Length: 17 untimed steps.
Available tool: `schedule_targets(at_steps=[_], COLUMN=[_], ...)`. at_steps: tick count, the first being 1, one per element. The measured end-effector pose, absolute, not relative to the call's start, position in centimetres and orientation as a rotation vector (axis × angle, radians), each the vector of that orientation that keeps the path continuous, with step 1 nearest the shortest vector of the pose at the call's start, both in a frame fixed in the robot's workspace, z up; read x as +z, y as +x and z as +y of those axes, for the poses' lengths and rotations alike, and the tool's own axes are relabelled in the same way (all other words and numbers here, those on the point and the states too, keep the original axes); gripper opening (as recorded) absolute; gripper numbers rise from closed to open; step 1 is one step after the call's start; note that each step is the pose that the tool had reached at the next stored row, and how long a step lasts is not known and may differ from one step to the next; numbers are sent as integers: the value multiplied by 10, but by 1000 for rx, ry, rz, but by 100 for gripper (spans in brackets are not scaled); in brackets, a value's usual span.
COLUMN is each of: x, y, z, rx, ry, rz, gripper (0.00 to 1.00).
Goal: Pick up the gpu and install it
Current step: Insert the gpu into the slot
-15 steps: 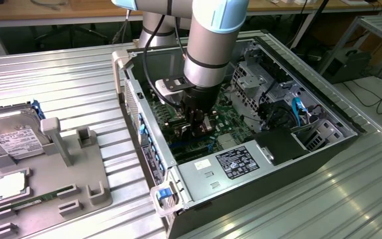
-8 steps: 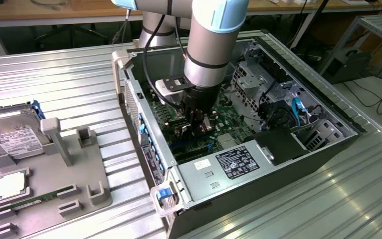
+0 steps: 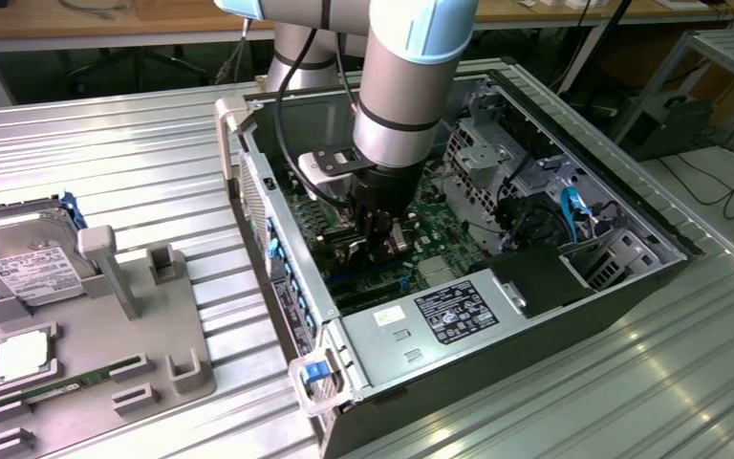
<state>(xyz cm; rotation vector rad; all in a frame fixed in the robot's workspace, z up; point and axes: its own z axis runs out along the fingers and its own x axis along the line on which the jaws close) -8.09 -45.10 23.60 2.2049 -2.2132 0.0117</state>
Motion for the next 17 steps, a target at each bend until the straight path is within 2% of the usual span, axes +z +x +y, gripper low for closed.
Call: schedule_targets(at_steps=[12,13,17], x=[236,236,236], y=[-81,-81,-81], z=[-451,-451,-451], rx=[11,12,12], ry=[2205,2205,2205], rz=[-2214,-2213,-2213], gripper=[29,36,36])
